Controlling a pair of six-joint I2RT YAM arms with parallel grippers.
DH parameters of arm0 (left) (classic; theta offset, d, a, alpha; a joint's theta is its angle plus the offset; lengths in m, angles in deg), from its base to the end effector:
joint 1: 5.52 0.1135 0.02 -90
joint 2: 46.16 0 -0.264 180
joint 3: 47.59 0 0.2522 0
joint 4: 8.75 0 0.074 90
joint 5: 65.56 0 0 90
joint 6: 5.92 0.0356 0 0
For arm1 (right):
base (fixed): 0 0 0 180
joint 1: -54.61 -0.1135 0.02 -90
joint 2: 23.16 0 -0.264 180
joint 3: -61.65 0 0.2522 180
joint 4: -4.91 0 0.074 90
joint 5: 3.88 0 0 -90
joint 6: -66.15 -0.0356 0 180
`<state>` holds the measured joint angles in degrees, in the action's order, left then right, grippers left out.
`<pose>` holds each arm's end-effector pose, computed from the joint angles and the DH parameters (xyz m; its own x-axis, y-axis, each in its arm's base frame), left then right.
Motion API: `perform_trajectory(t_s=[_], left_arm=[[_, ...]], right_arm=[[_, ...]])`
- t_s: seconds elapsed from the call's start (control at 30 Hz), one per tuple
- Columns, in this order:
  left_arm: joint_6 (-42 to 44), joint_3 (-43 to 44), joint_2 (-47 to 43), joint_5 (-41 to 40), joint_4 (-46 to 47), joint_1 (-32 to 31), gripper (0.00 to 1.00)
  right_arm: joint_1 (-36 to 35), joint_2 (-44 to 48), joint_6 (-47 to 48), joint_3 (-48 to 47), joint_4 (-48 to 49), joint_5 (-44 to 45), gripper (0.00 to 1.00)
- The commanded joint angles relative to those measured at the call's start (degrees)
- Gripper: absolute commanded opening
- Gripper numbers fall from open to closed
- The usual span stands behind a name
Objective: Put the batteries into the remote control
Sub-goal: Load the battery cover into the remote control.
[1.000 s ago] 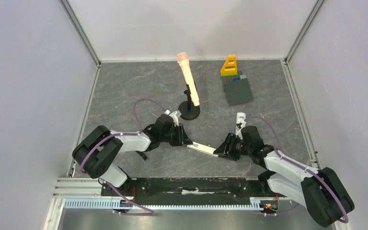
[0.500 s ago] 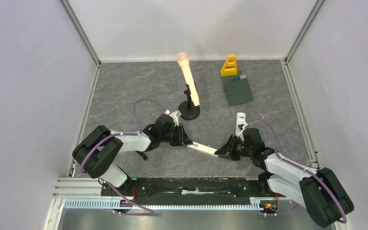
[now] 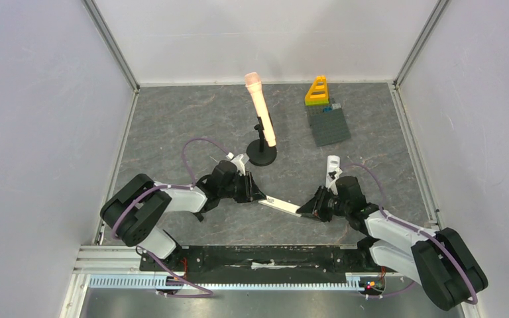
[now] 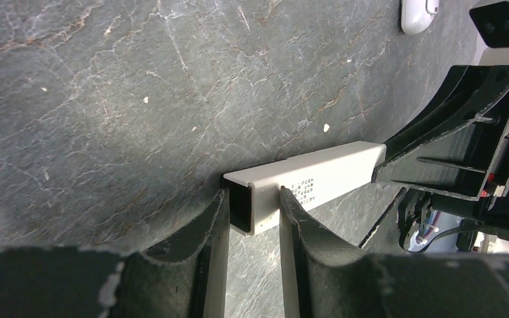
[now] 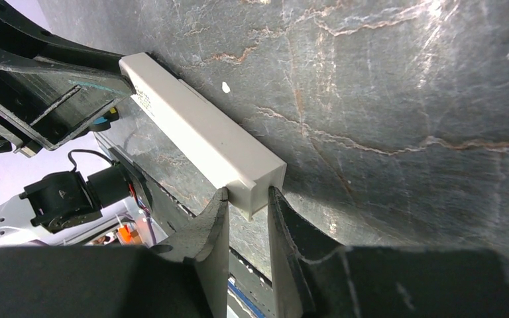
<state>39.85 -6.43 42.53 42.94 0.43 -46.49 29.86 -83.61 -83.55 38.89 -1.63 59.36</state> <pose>0.1955 -0.1847 0.1245 -0.9005 -0.0942 -0.4246 0.2534 0.6799 -0.6881 0.1433 0.0837 0.1152 -0.8953 0.4362 -0.0903 0.2105 0.5931 0.7771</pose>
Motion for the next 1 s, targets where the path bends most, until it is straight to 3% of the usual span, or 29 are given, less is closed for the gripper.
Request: perform_trajectory(t_s=[0.0, 0.1, 0.5, 0.83, 0.97], left_arm=[[3.2, -3.5, 5.0, 2.5, -5.2, -2.7, 0.25], [3.5, -3.6, 6.0, 3.3, -3.8, -3.3, 0.29], [5.0, -1.5, 8.3, -0.4, -7.6, -6.6, 0.41], [5.5, -1.0, 5.6, -4.9, -11.4, -7.8, 0.42], [5.6, -0.7, 6.1, -5.3, -12.1, -7.8, 0.35]], right_arm=[[-0.6, -3.6, 3.2, 1.0, -1.2, 7.7, 0.17], [-1.0, -4.4, 4.0, 0.8, -1.0, 8.3, 0.22], [-6.6, -8.2, 11.1, -3.9, -3.9, 17.4, 0.66], [-10.7, -13.0, 7.6, -6.7, -5.8, 23.6, 0.66], [-10.8, -11.5, 5.4, -5.8, -6.2, 24.1, 0.66]])
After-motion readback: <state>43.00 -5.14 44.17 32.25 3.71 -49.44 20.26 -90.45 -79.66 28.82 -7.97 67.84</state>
